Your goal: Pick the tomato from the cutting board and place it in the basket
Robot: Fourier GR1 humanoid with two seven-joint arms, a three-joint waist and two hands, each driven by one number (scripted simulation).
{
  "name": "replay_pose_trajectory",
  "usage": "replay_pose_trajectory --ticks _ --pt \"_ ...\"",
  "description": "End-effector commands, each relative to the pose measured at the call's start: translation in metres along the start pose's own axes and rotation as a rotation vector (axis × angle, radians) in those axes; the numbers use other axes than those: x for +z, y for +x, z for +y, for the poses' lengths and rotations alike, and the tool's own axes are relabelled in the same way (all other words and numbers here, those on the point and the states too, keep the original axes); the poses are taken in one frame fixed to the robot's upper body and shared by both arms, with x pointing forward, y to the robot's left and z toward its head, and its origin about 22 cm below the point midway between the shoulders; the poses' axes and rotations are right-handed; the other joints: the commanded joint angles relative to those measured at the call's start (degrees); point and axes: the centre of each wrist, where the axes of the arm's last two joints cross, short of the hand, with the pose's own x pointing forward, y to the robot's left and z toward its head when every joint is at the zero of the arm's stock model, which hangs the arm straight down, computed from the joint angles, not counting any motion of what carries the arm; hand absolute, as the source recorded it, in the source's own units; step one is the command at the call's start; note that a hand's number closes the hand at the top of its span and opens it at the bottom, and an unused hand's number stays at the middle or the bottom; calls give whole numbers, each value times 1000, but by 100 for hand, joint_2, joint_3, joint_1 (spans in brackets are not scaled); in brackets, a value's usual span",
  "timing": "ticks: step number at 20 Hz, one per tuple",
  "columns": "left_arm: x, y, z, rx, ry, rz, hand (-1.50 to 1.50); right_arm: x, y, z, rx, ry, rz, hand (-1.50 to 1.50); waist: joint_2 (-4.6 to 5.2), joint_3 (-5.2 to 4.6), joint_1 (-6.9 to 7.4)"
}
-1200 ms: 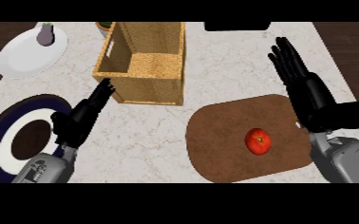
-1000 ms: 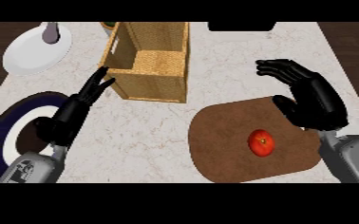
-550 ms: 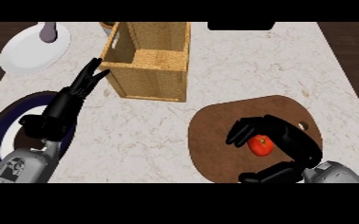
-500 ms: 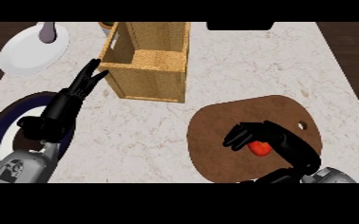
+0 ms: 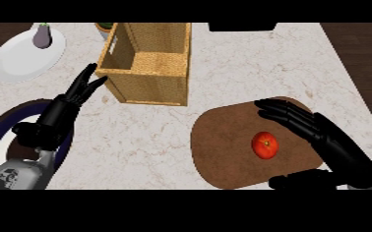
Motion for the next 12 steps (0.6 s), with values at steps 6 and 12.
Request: replay_pose_trajectory --ticks 6,12 --pt "0 3 -5 -8 -3 -30 0 -6 52 -78 441 358 276 -150 27 -7 103" --pt "4 -4 -5 5 -2 -29 0 -3 67 -110 359 529 326 -150 59 11 111"
